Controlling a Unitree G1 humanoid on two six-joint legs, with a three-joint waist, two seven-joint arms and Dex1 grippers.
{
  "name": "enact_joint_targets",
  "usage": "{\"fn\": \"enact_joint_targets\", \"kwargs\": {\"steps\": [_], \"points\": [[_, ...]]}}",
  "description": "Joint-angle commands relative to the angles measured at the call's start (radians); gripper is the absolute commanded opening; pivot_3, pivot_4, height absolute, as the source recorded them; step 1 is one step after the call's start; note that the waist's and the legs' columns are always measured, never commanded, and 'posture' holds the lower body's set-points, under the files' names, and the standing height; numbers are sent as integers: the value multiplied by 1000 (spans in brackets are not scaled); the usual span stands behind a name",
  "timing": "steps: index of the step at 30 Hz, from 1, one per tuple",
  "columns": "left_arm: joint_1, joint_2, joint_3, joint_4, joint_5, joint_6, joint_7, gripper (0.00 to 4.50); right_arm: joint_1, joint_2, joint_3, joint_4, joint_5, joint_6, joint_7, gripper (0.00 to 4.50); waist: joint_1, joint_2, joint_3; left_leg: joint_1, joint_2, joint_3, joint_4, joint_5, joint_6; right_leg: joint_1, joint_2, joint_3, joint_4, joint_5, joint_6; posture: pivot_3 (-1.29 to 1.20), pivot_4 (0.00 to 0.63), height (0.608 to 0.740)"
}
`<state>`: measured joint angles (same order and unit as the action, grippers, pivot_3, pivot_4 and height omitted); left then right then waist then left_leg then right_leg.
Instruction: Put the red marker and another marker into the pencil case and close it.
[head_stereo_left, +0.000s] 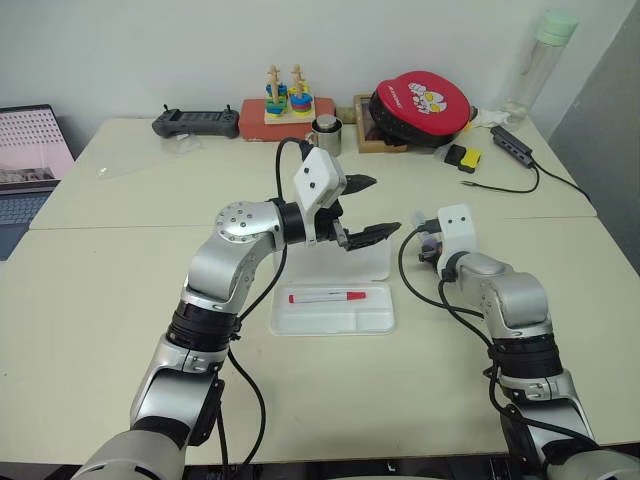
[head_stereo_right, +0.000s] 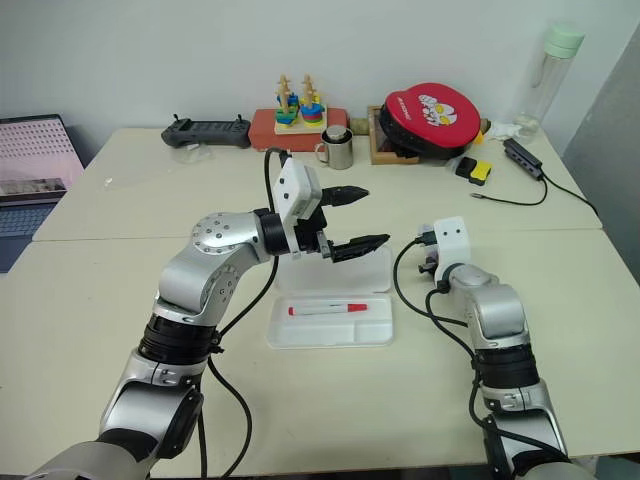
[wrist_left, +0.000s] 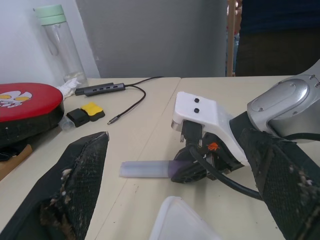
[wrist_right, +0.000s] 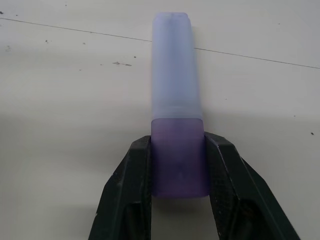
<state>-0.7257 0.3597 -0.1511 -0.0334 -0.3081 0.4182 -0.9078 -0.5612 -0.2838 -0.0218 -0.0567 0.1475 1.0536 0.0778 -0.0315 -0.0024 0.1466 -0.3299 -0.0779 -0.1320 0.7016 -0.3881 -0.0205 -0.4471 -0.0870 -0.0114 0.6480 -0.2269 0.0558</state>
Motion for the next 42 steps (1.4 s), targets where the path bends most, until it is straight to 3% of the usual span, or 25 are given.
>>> {"fn": "enact_joint_targets", "kwargs": {"steps": [1, 5, 8, 13, 18, 23, 42], "points": [[37, 94, 71, -70, -55, 51, -45, 4500, -42, -91, -31, -125, 71, -108, 173, 1105, -2, 0, 0, 0, 0, 0, 0, 0, 0, 0, 0, 0, 0, 0, 0, 0, 150, 740], [89, 221, 167, -111, -138, 95, -112, 4500, -68, -204, -40, -178, 178, -180, 402, 1105, -13, 1, 1, 0, 1, 2, -3, 0, 0, -3, 1, 0, 0, 0, 0, 0, 150, 740], [213, 386, 298, -171, -249, 167, -230, 4500, -73, -315, 9, -265, 291, -216, 664, 1105, -25, 1, 1, 0, 1, 1, -4, 0, 0, -3, 1, 0, -1, 0, 0, 0, 150, 740], [422, 526, 386, -246, -322, 224, -300, 4500, -74, -410, 188, -392, 360, -212, 886, 1105, -22, 1, 1, 0, 1, -2, -5, 0, 0, -2, 1, -2, -3, 0, 0, 0, 150, 740], [542, 555, 413, -249, -312, 188, -311, 4500, -133, -374, 427, -359, 240, -224, 891, 1105, 3, 1, 1, 0, 1, -3, -3, 0, 0, 0, 0, -1, -3, 0, 0, 0, 150, 740], [566, 556, 391, -239, -286, 160, -293, 4500, -183, -287, 553, -261, 142, -254, 862, 1105, 5, 0, 1, 0, 0, -3, -2, 0, 0, 0, 0, -1, -3, 0, 0, 0, 150, 740], [544, 544, 362, -247, -287, 172, -244, 4500, -168, -194, 639, -153, 52, -286, 898, 1105, 0, 0, 1, 0, 0, -3, -3, 0, 0, -2, 0, -2, -2, 0, 0, 0, 150, 740]]}}
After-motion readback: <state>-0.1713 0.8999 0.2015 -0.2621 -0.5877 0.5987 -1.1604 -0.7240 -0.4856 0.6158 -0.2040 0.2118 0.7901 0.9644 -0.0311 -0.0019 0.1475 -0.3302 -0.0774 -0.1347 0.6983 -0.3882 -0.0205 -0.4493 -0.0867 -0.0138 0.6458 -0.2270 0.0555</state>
